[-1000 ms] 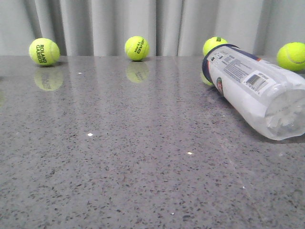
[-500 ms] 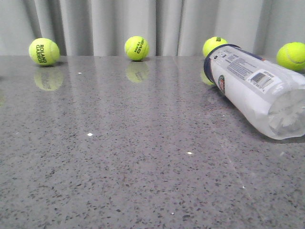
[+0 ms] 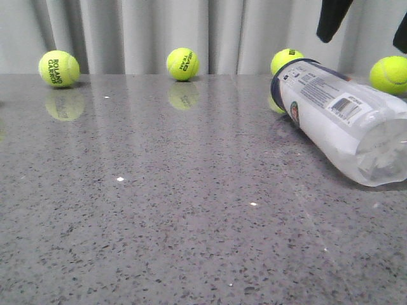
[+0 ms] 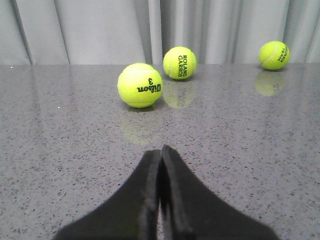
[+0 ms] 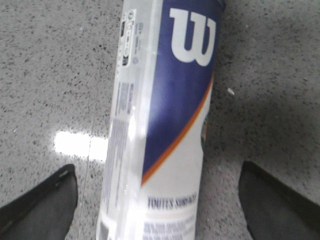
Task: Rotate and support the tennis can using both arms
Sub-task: 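Lower the right gripper over the lying Wilson can and close on it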
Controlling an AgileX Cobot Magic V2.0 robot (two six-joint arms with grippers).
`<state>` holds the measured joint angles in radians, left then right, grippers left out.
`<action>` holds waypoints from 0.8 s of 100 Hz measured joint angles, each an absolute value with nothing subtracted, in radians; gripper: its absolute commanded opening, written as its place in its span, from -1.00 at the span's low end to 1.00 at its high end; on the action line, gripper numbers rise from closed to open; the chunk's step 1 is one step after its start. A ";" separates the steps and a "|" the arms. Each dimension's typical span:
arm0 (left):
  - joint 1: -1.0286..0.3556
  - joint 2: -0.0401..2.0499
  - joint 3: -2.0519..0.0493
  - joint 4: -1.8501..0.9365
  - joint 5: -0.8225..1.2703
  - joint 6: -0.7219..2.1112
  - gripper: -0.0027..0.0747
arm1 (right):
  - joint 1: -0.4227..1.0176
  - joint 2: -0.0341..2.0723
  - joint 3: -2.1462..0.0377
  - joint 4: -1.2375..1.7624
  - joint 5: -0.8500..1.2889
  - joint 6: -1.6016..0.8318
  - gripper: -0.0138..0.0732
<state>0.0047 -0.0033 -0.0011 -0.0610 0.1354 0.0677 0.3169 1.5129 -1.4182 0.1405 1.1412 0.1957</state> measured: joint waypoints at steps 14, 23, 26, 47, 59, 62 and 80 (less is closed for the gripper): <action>0.005 -0.003 -0.001 -0.061 0.135 0.068 -0.98 | 0.318 1.599 -1.450 0.152 1.143 0.196 0.80; 0.005 -0.003 -0.001 -0.061 0.135 0.068 -0.98 | 0.318 1.649 -1.454 0.154 1.143 0.196 0.80; 0.005 -0.003 -0.001 -0.061 0.135 0.068 -0.98 | 0.318 1.662 -1.454 0.155 1.143 0.196 0.80; 0.005 -0.003 -0.001 -0.061 0.135 0.068 -0.98 | 0.318 1.737 -1.454 0.156 1.144 0.196 0.80; 0.005 -0.003 -0.001 -0.061 0.135 0.068 -0.98 | 0.318 1.754 -1.454 0.156 1.142 0.196 0.80; 0.005 -0.003 -0.001 -0.061 0.135 0.068 -0.98 | 0.318 1.756 -1.454 0.156 1.140 0.196 0.80; 0.005 -0.003 -0.001 -0.061 0.135 0.068 -0.98 | 0.318 1.756 -1.458 0.156 1.140 0.196 0.65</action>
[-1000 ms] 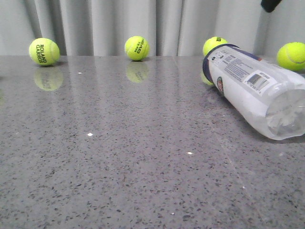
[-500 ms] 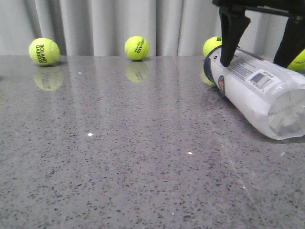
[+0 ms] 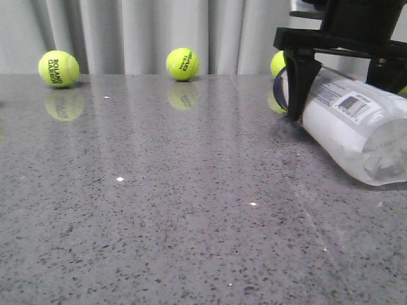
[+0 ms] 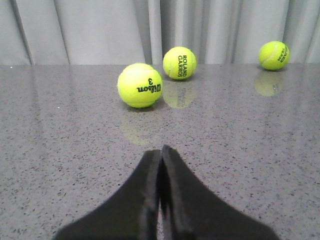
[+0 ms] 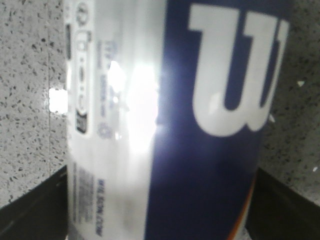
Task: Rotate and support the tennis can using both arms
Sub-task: 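Lower the right gripper over the lying Wilson can and close on it, then lift the can with the right gripper and swing it toward the left arm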
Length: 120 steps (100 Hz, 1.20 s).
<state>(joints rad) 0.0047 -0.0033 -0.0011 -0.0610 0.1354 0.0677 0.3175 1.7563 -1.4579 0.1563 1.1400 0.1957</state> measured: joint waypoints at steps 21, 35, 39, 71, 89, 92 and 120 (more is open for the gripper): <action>0.005 -0.003 -0.001 -0.061 0.135 0.068 -0.98 | 0.318 1.756 -1.458 0.157 1.140 0.196 0.22; 0.005 -0.003 -0.001 -0.061 0.135 0.068 -0.98 | 0.318 1.757 -1.468 0.159 1.140 0.196 0.20; 0.005 -0.003 -0.001 -0.061 0.135 0.068 -0.98 | 0.318 1.759 -1.481 0.159 1.142 0.193 0.20; 0.005 -0.003 -0.001 -0.061 0.135 0.068 -0.98 | 0.341 1.763 -1.711 0.159 1.229 -0.107 0.20; 0.005 -0.003 -0.001 -0.061 0.135 0.068 -0.98 | 0.378 1.763 -1.784 0.159 1.239 -0.374 0.20; 0.005 -0.003 -0.001 -0.061 0.135 0.068 -0.98 | 0.385 1.763 -1.786 0.159 1.241 -0.413 0.20; 0.005 -0.003 -0.001 -0.061 0.135 0.068 -0.98 | 0.432 1.763 -1.788 0.159 1.244 -0.756 0.20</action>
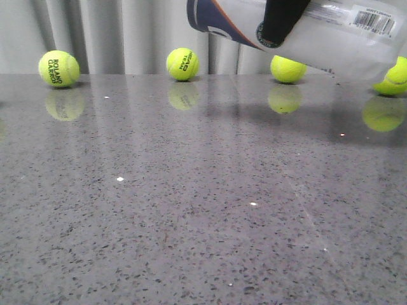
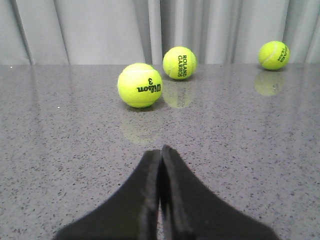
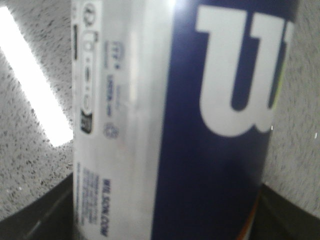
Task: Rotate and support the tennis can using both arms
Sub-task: 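Lift the can with the right gripper and swing it toward the left arm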
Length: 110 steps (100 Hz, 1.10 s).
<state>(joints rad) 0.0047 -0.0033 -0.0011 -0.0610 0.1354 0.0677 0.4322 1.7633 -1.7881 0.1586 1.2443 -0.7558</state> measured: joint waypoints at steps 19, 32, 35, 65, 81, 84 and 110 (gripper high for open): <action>0.005 -0.003 -0.001 -0.061 0.135 0.068 -0.98 | 0.460 1.763 -1.788 0.159 1.244 -0.939 0.20; 0.005 -0.003 -0.001 -0.061 0.135 0.068 -0.98 | 0.467 1.767 -1.788 0.159 1.244 -0.969 0.19; 0.005 -0.003 -0.001 -0.061 0.135 0.068 -0.98 | 0.471 1.772 -1.788 0.159 1.244 -0.975 0.19; 0.005 -0.003 -0.001 -0.061 0.135 0.068 -0.98 | 0.492 1.825 -1.788 0.159 1.244 -1.069 0.19; 0.005 -0.003 -0.001 -0.061 0.135 0.068 -0.98 | 0.507 1.857 -1.788 0.159 1.244 -1.157 0.19; 0.005 -0.003 -0.001 -0.061 0.135 0.068 -0.98 | 0.511 1.866 -1.788 0.159 1.244 -1.168 0.19; 0.005 -0.003 -0.001 -0.061 0.135 0.068 -0.98 | 0.526 1.912 -1.788 0.159 1.242 -1.194 0.19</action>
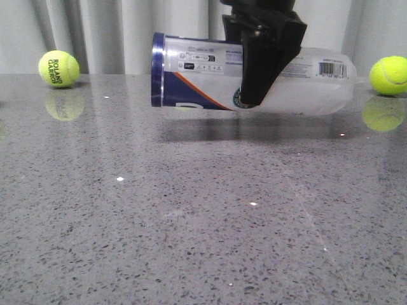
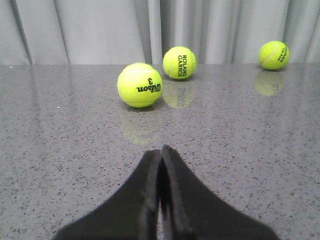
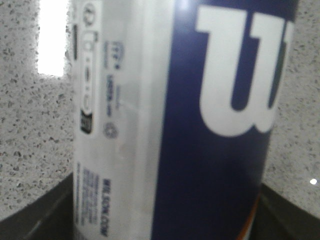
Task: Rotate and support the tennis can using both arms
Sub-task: 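Lift the can with the right gripper and swing it toward the left arm, then lower the can flat onto the table and open the right gripper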
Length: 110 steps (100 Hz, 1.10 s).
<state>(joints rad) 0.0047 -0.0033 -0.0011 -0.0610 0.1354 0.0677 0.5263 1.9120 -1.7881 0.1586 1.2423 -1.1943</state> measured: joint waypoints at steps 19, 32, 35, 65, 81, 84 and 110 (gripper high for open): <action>0.005 -0.003 -0.001 -0.061 0.135 0.068 -0.98 | 0.528 1.956 -1.788 0.159 1.238 -1.197 0.19; 0.005 -0.003 -0.001 -0.061 0.135 0.068 -0.98 | 0.528 1.962 -1.789 0.159 1.237 -1.197 0.19; 0.005 -0.003 -0.001 -0.061 0.135 0.068 -0.98 | 0.528 1.962 -1.789 0.159 1.237 -1.197 0.19; 0.005 -0.003 -0.001 -0.061 0.135 0.068 -0.98 | 0.528 1.979 -1.797 0.159 1.237 -1.197 0.25; 0.005 -0.003 -0.001 -0.061 0.135 0.068 -0.98 | 0.528 1.981 -1.798 0.159 1.236 -1.160 0.76; 0.005 -0.003 -0.001 -0.061 0.135 0.068 -0.98 | 0.528 1.981 -1.798 0.159 1.234 -1.150 0.86; 0.005 -0.003 -0.001 -0.061 0.135 0.068 -0.98 | 0.528 1.995 -1.798 0.162 1.232 -1.122 0.80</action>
